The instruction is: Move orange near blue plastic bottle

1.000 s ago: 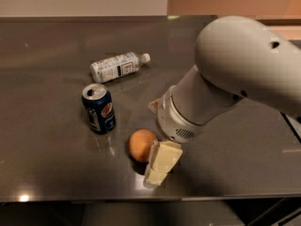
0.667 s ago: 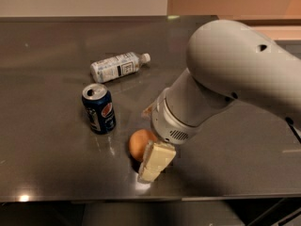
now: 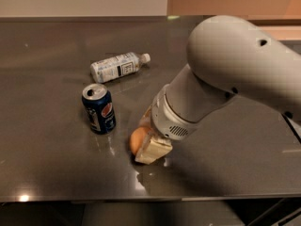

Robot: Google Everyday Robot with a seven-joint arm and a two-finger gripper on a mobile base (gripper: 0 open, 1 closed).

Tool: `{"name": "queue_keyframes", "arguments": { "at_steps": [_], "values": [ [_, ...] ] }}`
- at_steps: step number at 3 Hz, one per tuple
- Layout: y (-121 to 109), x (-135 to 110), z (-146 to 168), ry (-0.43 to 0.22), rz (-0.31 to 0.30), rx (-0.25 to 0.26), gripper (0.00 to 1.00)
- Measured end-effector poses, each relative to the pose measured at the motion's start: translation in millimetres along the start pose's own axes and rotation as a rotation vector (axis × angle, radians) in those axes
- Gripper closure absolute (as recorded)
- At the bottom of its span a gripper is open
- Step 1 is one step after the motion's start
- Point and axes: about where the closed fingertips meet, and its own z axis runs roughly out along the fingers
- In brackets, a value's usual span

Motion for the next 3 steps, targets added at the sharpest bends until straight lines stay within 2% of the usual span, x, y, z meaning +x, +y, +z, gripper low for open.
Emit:
{"name": "queue_keyframes", "arguments": {
  "at_steps": [1,2,3],
  "values": [
    [-24.8,-2.1,-13.8,0.000,0.018,0.014,0.87],
    [-67.3,-8.5,-25.5,-0.001,0.036,0.025,1.00],
    [-114.6,-9.6,-30.3,0.000,0.067,0.057,1.00]
  ]
}}
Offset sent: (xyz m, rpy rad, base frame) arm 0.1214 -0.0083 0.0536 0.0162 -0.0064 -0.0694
